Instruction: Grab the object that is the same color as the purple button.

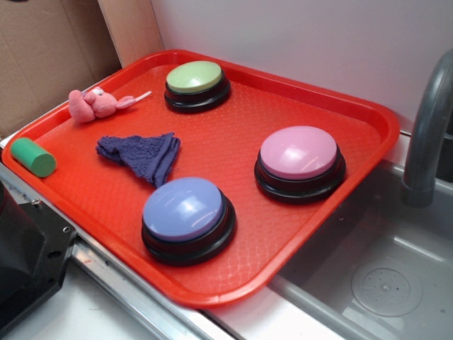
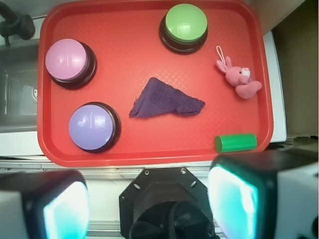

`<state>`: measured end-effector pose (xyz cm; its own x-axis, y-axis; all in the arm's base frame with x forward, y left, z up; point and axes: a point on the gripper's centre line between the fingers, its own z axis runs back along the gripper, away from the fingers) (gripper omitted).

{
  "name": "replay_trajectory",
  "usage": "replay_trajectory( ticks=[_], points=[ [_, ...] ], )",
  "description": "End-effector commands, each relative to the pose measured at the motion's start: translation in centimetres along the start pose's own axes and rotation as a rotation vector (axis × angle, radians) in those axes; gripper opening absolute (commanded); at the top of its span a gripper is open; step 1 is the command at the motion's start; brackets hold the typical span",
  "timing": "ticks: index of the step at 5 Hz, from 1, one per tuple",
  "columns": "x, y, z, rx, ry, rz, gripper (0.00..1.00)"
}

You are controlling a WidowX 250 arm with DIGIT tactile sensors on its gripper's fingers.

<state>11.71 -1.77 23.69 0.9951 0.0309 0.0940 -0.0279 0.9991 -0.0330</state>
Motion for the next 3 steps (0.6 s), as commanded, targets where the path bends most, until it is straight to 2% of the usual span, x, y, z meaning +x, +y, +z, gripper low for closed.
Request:
replay_trajectory(
  ticks=[1, 2, 3],
  points=[
    [0.0, 0.0, 0.0, 0.000, 0.000, 0.000, 1.00],
    [2.2, 3.9, -2.6, 0.088, -0.023, -0.258, 1.00],
    [3.5, 6.8, -5.2, 0.130, -0.016, -0.465, 1.00]
  ],
)
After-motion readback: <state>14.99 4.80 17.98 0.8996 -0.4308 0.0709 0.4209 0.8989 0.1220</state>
